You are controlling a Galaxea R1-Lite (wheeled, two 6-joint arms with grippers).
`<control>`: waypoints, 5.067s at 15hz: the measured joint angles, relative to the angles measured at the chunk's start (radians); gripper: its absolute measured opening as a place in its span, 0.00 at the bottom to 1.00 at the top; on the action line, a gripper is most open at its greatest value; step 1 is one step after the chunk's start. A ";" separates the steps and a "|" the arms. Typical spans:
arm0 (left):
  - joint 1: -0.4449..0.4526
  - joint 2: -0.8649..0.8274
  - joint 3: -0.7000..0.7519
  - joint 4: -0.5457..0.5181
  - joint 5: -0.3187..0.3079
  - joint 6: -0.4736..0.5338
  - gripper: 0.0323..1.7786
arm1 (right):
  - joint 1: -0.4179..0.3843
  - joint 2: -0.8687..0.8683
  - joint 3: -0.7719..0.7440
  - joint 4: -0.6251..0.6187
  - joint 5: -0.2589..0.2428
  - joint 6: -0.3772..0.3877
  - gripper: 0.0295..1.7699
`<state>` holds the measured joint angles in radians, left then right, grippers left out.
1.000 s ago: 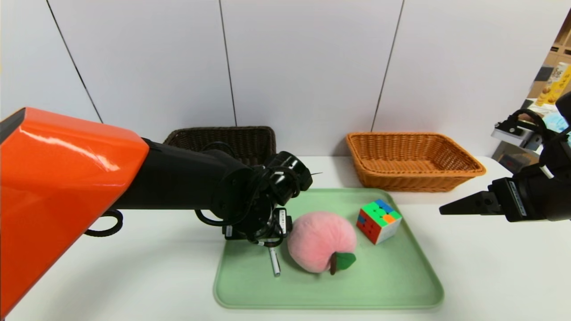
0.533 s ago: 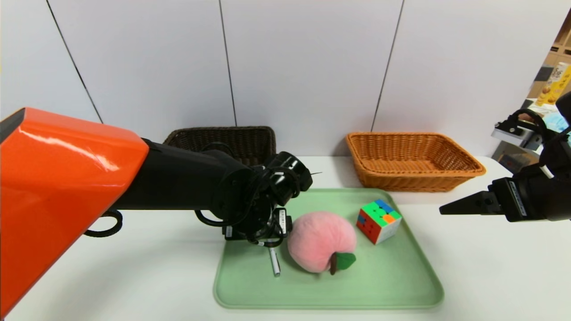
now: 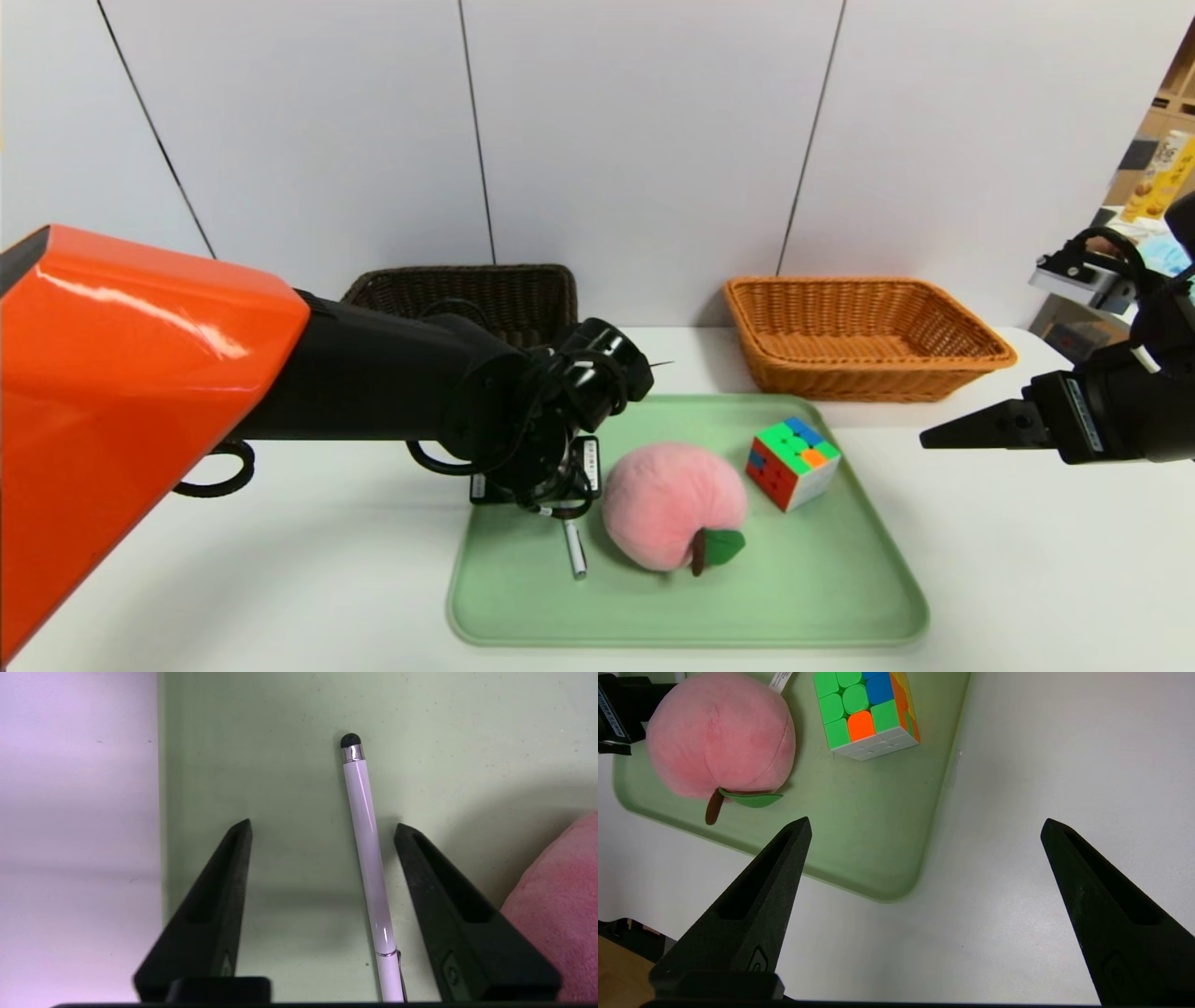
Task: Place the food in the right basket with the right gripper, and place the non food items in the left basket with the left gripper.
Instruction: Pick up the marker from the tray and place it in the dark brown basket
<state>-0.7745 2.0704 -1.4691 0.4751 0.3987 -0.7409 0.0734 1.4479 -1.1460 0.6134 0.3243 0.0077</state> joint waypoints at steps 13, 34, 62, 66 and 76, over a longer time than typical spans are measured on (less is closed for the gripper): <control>0.001 -0.081 0.001 0.014 0.009 0.015 0.01 | -0.002 -0.009 -0.001 0.001 -0.001 0.000 0.96; 0.009 -0.159 -0.005 0.105 0.001 0.029 0.01 | -0.013 -0.067 0.009 0.008 -0.001 0.003 0.96; 0.011 -0.114 -0.006 0.109 -0.098 0.028 0.85 | -0.014 -0.077 0.026 0.009 -0.001 0.003 0.96; 0.024 -0.100 -0.006 0.111 -0.121 0.067 0.89 | -0.014 -0.077 0.028 0.007 -0.003 0.003 0.96; 0.047 -0.077 -0.006 0.109 -0.174 0.075 0.94 | -0.023 -0.078 0.029 0.007 -0.003 0.002 0.96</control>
<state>-0.7272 1.9930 -1.4749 0.5845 0.2251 -0.6662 0.0500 1.3700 -1.1166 0.6209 0.3217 0.0096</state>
